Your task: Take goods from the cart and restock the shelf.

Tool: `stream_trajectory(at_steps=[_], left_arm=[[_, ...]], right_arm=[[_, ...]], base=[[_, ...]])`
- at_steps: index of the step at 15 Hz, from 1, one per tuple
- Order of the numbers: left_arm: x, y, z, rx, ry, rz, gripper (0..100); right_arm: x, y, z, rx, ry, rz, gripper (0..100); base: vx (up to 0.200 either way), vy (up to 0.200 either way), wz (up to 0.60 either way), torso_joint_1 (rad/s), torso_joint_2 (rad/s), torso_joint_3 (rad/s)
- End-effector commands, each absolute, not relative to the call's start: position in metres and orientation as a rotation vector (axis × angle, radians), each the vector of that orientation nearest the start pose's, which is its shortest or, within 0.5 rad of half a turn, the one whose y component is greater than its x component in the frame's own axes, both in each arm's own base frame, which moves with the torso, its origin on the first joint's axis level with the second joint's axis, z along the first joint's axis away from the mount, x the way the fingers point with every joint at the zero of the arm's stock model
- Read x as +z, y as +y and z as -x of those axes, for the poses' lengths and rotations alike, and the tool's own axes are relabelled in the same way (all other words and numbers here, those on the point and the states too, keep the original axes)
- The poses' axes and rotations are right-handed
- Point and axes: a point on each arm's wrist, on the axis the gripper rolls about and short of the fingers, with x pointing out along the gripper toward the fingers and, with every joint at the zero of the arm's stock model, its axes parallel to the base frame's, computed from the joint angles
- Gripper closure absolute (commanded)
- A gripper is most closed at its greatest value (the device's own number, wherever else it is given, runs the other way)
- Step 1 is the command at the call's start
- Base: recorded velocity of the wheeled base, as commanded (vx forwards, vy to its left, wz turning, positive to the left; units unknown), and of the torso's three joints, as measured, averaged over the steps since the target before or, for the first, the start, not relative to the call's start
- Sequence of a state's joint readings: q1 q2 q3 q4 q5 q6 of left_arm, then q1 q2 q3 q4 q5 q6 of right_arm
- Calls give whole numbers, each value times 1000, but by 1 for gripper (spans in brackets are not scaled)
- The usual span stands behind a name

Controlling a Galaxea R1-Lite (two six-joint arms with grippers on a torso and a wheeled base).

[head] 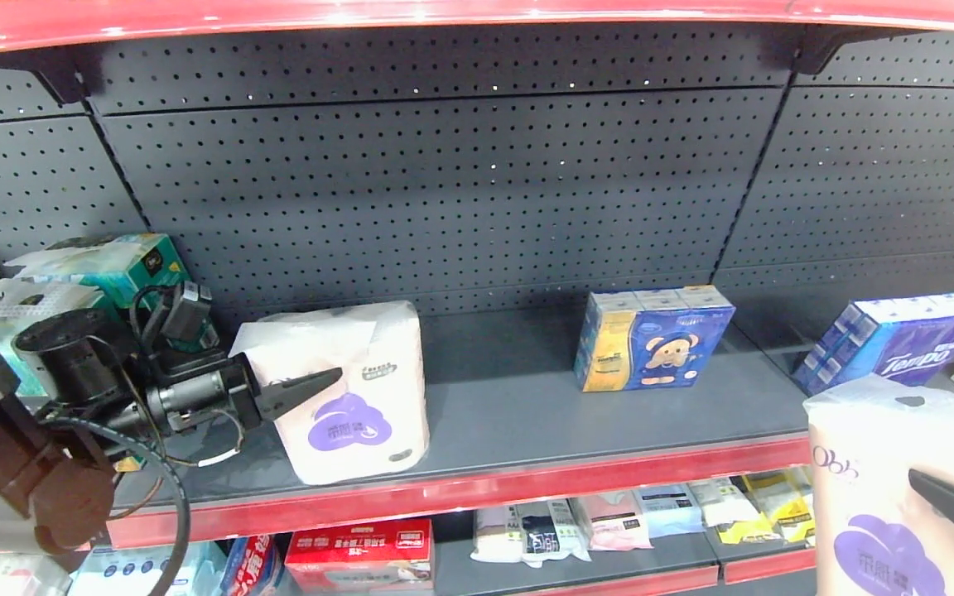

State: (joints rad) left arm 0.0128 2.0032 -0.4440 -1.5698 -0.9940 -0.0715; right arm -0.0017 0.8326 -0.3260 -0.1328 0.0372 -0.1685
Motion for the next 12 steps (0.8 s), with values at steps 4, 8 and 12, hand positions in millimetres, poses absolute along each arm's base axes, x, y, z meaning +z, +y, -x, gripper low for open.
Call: stream_trajectory(at_steps=[4, 8, 12], left_arm=[[122, -15, -286, -982, -37, 34, 0], [137, -14, -279, -982, -79, 20, 0], [147, -13, -274, -973, -99, 26, 0]], right_arm=[[166, 1, -83, 71, 370, 159, 100], [165, 1, -83, 73, 371, 160, 100], [164, 1, -84, 76, 379, 159, 100]], base=[[0, 0, 0, 0, 0, 0], [0, 0, 0, 0, 0, 0], [0, 0, 0, 0, 0, 0]])
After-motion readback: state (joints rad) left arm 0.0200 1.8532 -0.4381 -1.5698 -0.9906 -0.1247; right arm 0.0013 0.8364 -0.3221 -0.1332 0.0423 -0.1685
